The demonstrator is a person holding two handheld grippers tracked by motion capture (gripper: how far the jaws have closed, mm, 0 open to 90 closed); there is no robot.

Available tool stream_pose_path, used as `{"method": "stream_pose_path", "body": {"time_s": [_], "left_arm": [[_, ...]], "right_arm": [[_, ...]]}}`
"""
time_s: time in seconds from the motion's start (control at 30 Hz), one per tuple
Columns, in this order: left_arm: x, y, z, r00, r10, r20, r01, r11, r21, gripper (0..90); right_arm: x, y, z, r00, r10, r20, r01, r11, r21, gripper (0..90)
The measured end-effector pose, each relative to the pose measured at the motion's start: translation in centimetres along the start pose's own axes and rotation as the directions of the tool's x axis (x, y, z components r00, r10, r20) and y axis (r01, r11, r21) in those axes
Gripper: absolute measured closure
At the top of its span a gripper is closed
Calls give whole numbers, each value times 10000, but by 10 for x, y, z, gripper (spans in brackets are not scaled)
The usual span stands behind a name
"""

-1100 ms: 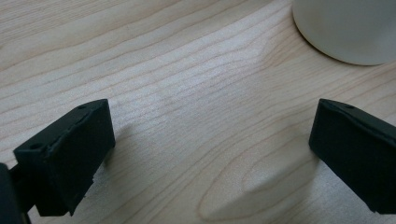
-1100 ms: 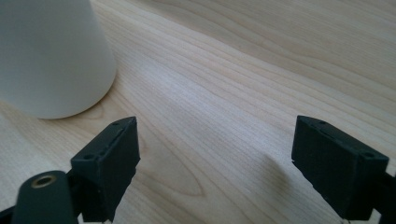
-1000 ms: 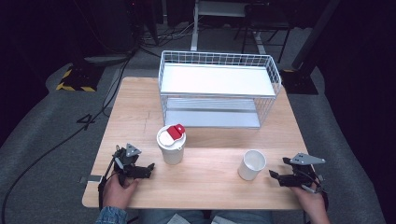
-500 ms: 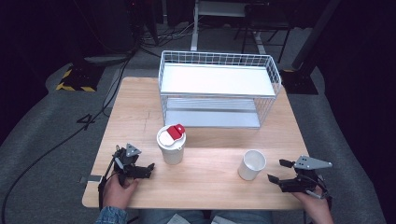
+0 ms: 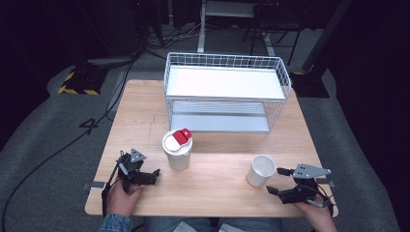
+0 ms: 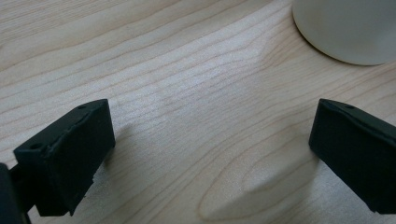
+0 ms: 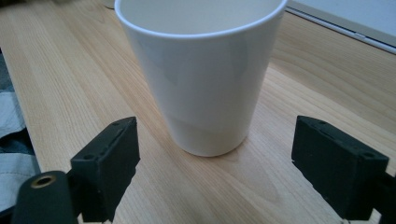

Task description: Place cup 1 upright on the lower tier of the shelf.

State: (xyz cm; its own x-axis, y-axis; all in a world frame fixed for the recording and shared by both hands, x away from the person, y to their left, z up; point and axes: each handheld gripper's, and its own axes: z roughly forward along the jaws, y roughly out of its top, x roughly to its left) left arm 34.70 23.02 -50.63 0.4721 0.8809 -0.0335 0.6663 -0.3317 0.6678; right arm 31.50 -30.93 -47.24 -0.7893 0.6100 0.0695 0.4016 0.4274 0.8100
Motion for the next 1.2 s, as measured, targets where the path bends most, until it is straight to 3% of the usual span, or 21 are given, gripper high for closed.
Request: {"method": "stream_pose_path", "body": {"time_s": [0.27, 0.73, 1.2], "left_arm": [[0, 0, 0, 10000, 4, -2, -4, 10000, 2, 7], [0, 0, 0, 10000, 5, -3, -5, 10000, -1, 7], [0, 0, 0, 10000, 3, -2, -3, 10000, 0, 7]], "right_arm": [[0, -1, 19, 10000, 44, -2, -44, 9999, 99, 157], [3, 3, 36, 9999, -83, -85, 84, 9999, 140, 158], [7, 7, 52, 9987, -493, 144, 486, 9979, 436, 176]]}}
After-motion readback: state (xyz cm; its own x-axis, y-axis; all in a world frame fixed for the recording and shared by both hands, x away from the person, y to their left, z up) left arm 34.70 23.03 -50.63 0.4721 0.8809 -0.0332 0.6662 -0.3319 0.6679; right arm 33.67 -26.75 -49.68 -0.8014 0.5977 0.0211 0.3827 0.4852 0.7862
